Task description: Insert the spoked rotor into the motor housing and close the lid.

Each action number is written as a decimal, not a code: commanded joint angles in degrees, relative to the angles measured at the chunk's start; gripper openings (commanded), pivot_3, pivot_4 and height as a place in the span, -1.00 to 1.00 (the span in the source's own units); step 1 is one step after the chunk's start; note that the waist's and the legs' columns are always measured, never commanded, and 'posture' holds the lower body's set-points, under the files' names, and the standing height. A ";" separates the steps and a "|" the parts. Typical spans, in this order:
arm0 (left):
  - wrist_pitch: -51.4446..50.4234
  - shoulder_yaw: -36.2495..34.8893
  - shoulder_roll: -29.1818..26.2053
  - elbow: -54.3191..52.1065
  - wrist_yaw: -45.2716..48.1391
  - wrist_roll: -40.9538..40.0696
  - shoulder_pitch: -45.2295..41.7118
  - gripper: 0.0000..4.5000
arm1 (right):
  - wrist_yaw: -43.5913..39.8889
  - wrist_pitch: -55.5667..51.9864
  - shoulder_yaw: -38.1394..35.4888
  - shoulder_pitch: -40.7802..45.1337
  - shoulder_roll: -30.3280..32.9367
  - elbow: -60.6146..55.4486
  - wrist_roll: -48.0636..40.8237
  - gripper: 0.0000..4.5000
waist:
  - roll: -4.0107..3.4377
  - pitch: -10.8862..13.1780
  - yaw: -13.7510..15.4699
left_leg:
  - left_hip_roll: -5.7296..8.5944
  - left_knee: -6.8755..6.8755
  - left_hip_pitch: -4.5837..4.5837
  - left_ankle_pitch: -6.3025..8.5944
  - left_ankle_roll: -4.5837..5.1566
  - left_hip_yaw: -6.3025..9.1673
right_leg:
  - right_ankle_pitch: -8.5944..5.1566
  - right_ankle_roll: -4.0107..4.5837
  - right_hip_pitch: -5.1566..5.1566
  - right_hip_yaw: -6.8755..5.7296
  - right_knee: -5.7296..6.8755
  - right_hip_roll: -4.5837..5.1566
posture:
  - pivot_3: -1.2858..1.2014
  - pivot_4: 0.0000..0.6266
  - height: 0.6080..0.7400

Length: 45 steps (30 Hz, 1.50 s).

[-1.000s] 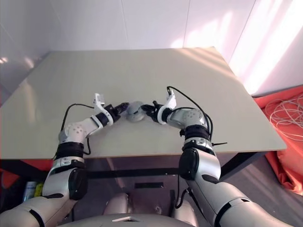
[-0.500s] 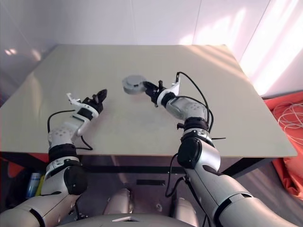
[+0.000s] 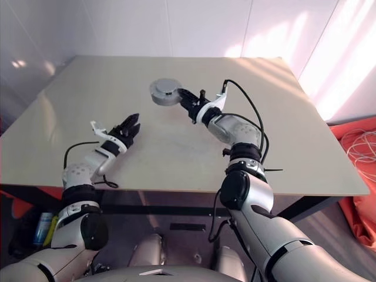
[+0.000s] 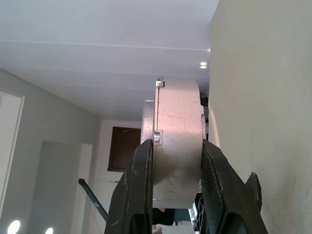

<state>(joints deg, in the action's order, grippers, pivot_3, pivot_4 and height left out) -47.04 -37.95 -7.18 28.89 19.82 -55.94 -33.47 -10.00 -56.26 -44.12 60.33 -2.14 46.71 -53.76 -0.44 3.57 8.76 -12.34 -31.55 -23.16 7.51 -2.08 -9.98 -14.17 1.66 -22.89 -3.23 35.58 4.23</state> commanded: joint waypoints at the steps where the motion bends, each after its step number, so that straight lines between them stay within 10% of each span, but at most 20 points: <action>1: -0.62 1.15 -0.41 -3.02 1.32 -1.56 -0.18 0.92 | -1.09 0.51 0.35 1.96 0.39 -1.32 -2.90 -0.51 | 0.00 0.00 0.01 | 0.00 0.00 -0.01 0.00 0.00 0.00 | 0.00 0.00 0.00 0.00 0.00 0.00 | 0.03 -1.00 1.00; 13: -17.78 -2.29 0.48 -1.86 0.97 -19.13 -2.55 0.97 | -2.70 -12.15 8.69 -1.82 -0.17 -5.49 -1.56 -0.51 | 0.00 0.00 0.08 | 0.00 -0.13 0.00 0.01 0.02 0.03 | 0.00 0.01 0.00 0.00 0.14 -0.01 | 0.03 -1.00 1.00; 28: -13.71 1.29 -0.87 -0.89 2.25 -15.93 -2.39 0.97 | -2.55 -13.49 10.32 -3.90 0.20 -8.66 -2.73 -0.51 | 0.01 0.00 0.13 | -0.01 -0.56 0.00 0.02 0.02 0.12 | 0.16 -0.12 0.20 0.02 0.18 0.02 | 0.03 -1.00 1.00; 36: -11.54 2.59 -2.02 0.82 4.90 -13.46 -1.65 0.03 | -2.35 -11.99 10.73 -3.67 0.28 -8.09 -2.04 -0.51 | 0.01 0.00 0.05 | -0.01 -0.58 -0.02 0.02 0.02 0.13 | 0.19 -0.12 0.20 0.02 0.18 0.02 | 0.03 -1.00 1.00; 45: -12.24 2.61 -2.16 0.92 4.47 -13.62 -1.12 0.00 | -3.43 -9.54 12.81 -4.08 0.67 -8.66 -0.16 -0.51 | 0.01 0.00 0.04 | -0.01 -0.60 -0.01 0.02 0.02 0.13 | 0.19 -0.11 0.20 0.02 0.19 0.02 | 0.03 -1.00 1.00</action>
<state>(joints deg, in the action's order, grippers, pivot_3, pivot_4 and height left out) -59.24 -35.79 -8.46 31.08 23.52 -69.62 -34.25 -11.88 -67.60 -30.91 54.96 -1.84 41.30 -52.72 -0.43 3.58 8.80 -12.35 -32.15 -23.17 7.52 -2.06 -9.86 -13.98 1.55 -22.68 -3.21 35.76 4.24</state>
